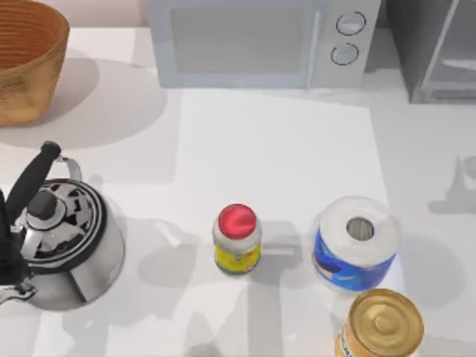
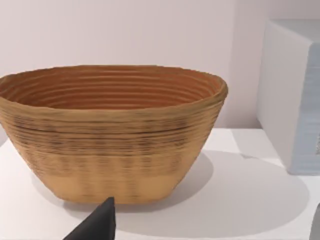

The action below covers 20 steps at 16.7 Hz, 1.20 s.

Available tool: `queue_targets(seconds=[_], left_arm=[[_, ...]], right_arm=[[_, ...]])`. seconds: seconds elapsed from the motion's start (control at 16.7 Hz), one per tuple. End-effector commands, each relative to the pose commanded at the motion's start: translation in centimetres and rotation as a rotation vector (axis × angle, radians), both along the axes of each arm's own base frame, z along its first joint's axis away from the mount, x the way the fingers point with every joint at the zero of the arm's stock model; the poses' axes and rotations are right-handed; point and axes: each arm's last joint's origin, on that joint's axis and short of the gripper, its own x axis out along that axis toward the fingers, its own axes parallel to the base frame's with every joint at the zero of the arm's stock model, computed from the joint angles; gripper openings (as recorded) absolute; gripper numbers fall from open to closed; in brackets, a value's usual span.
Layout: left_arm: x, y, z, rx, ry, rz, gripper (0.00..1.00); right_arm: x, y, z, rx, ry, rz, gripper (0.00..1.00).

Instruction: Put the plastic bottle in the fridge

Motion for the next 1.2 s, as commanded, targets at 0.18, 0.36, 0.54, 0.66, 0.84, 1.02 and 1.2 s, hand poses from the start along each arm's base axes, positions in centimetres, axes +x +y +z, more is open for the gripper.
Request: queue_targets(seconds=[0.18,0.36,0.54,0.66,0.84,1.02,1.2], left_arm=[[0.0,0.0,0.0,0.000,0.000,0.000,1.00],[0.0,0.0,0.0,0.000,0.000,0.000,1.00],[0.0,0.0,0.0,0.000,0.000,0.000,1.00],[0.0,0.0,0.0,0.000,0.000,0.000,1.00],[0.0,0.0,0.0,0.000,0.000,0.000,1.00],[0.0,0.0,0.0,0.000,0.000,0.000,1.00],[0.0,0.0,0.0,0.000,0.000,0.000,1.00]], right_arm=[[6.0,-1.2,1.4,-0.001,0.032,0.007,0.01],[13.2,-3.1,-0.8,0.003,0.103,0.018,0.01],[19.1,-5.2,-5.0,0.007,0.153,0.023,0.01],[21.7,-6.6,-7.9,0.007,0.168,0.023,0.01],[24.1,-8.2,-11.4,0.004,0.171,0.016,0.01],[25.0,-9.1,-13.1,0.002,0.167,0.008,0.01],[25.1,-9.2,-13.3,0.001,0.166,0.007,0.01]])
